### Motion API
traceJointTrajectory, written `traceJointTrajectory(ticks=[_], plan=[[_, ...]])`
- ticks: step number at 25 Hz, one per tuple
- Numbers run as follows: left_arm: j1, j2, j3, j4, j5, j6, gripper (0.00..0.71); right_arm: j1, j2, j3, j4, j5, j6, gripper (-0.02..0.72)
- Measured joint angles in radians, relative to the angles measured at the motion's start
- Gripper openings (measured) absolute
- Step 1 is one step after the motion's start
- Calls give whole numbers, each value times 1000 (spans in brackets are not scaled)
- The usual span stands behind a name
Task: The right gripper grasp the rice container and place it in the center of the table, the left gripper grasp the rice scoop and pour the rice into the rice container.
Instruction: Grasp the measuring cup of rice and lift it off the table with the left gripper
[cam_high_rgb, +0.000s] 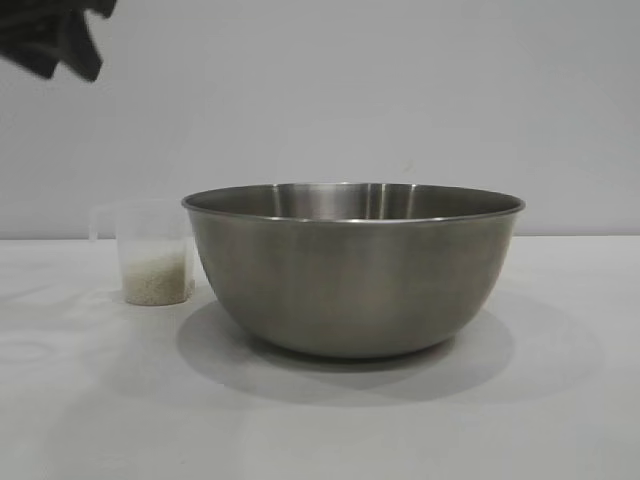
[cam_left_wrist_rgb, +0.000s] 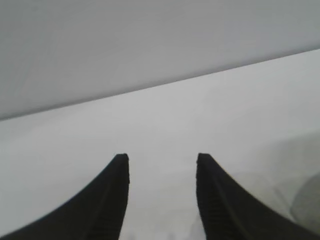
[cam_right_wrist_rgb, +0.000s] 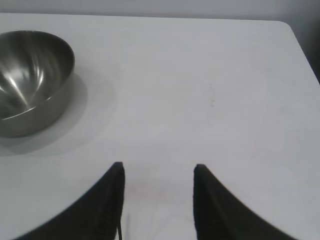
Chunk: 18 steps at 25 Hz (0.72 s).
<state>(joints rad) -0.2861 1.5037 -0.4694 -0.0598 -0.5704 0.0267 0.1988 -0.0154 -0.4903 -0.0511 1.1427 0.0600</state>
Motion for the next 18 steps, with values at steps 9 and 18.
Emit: traceJointTrajectory(ticks=[9, 18], plan=[[0, 118, 168, 33, -356, -22, 266, 0, 0, 0, 0, 0, 1, 277], [0, 380, 181, 74, -563, -47, 266, 0, 0, 0, 0, 0, 1, 277]])
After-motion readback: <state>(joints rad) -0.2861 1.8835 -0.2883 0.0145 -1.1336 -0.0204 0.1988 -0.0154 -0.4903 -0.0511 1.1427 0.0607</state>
